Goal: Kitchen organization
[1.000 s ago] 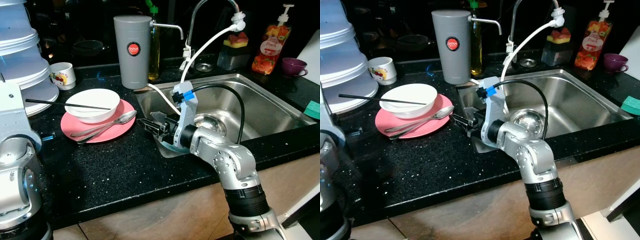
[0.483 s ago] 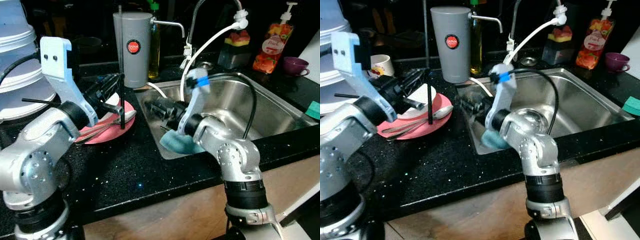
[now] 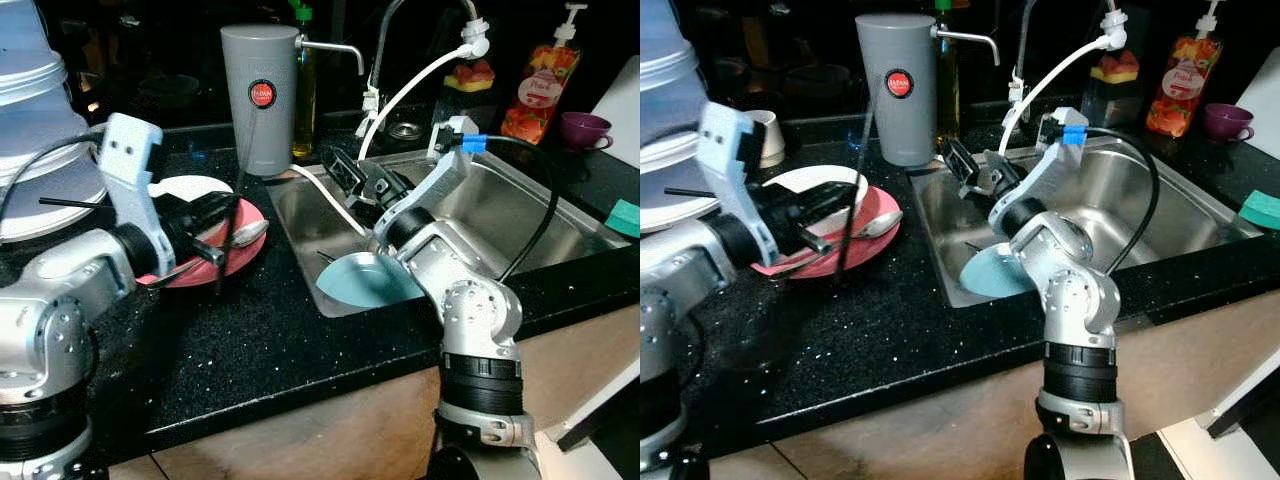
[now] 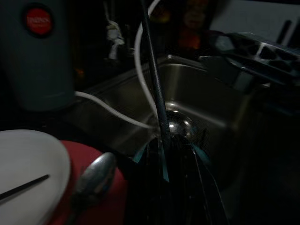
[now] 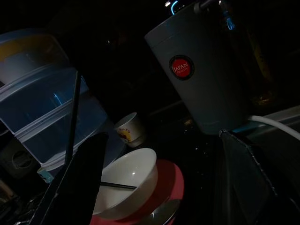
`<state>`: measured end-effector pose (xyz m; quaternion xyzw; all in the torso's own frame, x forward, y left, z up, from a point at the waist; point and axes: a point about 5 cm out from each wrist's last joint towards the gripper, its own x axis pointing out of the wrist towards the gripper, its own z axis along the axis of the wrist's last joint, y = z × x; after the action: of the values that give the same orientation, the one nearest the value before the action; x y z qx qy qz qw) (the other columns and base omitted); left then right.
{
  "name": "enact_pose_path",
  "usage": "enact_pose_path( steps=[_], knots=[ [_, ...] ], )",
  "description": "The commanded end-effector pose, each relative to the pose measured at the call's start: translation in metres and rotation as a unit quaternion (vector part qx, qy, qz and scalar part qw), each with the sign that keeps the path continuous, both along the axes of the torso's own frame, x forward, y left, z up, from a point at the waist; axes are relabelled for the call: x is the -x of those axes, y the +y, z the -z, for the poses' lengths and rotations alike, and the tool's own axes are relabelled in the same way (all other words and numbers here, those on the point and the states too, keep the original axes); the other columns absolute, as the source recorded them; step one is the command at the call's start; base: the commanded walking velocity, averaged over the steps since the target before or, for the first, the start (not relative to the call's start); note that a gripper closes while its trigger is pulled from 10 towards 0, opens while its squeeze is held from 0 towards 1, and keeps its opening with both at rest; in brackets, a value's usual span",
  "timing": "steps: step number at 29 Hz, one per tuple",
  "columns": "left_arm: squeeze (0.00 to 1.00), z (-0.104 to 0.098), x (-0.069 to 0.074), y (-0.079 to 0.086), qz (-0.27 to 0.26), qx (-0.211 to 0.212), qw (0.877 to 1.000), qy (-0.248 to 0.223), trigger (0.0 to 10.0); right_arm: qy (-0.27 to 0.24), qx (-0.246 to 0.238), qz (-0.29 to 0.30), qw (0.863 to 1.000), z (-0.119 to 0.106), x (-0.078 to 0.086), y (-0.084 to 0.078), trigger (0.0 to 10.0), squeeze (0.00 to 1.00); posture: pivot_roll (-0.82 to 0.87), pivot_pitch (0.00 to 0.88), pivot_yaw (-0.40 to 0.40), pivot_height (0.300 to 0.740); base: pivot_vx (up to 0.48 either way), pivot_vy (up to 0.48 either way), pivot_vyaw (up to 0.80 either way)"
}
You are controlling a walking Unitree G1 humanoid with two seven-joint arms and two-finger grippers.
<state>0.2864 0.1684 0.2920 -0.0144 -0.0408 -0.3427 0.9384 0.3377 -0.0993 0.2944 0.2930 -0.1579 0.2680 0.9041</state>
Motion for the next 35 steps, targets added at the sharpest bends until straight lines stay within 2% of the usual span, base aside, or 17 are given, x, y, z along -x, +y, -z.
enact_pose_path(
  steps=[1, 2, 3, 4, 5, 14, 26, 33, 35],
  knots=[
    [0.00, -0.001, 0.005, -0.010, 0.048, 0.015, 0.999, -0.014, 0.0, -0.007, 0.006, -0.034, 0.999, 0.001, 0.008, 0.010, 10.0, 1.00, -0.03, 0.042, 0.025, 0.740, 0.000, 0.000, 0.00],
    [0.00, -0.001, 0.005, -0.010, 0.048, 0.015, 0.999, -0.014, 0.0, -0.007, 0.006, -0.034, 0.999, 0.001, 0.008, 0.010, 10.0, 1.00, -0.03, 0.042, 0.025, 0.740, 0.000, 0.000, 0.00],
    [0.00, -0.002, 0.006, -0.012, 0.059, 0.019, 0.998, -0.016, 0.0, -0.006, 0.012, -0.042, 0.999, 0.003, 0.010, 0.013, 10.0, 0.95, -0.03, 0.042, 0.025, 0.740, 0.000, 0.000, 0.00],
    [0.00, -0.002, 0.006, -0.013, 0.065, 0.022, 0.998, -0.016, 0.0, -0.006, 0.014, -0.051, 0.999, 0.003, 0.011, 0.017, 10.0, 0.30, -0.03, 0.039, 0.026, 0.740, 0.000, 0.000, 0.00],
    [0.00, -0.001, 0.006, -0.013, 0.069, 0.022, 0.997, -0.014, 0.0, -0.006, 0.013, -0.057, 0.998, 0.003, 0.013, 0.019, 10.0, 0.00, -0.03, 0.039, 0.026, 0.740, 0.000, 0.000, 0.00],
    [0.00, 0.008, 0.012, -0.023, 0.114, 0.021, 0.993, 0.013, 0.0, -0.008, 0.001, -0.087, 0.996, 0.001, 0.017, 0.027, 10.0, 0.00, -0.02, 0.034, 0.022, 0.740, 0.000, 0.000, 0.00],
    [0.00, 0.010, 0.005, -0.018, 0.081, 0.026, 0.996, 0.015, 0.0, -0.020, -0.018, -0.108, 0.994, -0.004, 0.022, 0.028, 10.0, 0.00, -0.02, 0.015, 0.021, 0.740, 0.000, 0.000, 0.00],
    [0.00, 0.011, 0.007, -0.023, 0.100, 0.024, 0.995, 0.017, 0.0, -0.026, 0.012, -0.117, 0.993, -0.003, 0.026, 0.032, 10.0, 0.00, -0.03, 0.004, 0.020, 0.740, 0.000, 0.000, 0.00],
    [0.00, 0.014, 0.009, -0.027, 0.118, 0.020, 0.993, 0.023, 0.0, -0.029, 0.047, -0.120, 0.991, 0.001, 0.028, 0.037, 10.0, 0.00, -0.03, 0.000, 0.022, 0.740, 0.000, 0.000, 0.00]
  ],
)
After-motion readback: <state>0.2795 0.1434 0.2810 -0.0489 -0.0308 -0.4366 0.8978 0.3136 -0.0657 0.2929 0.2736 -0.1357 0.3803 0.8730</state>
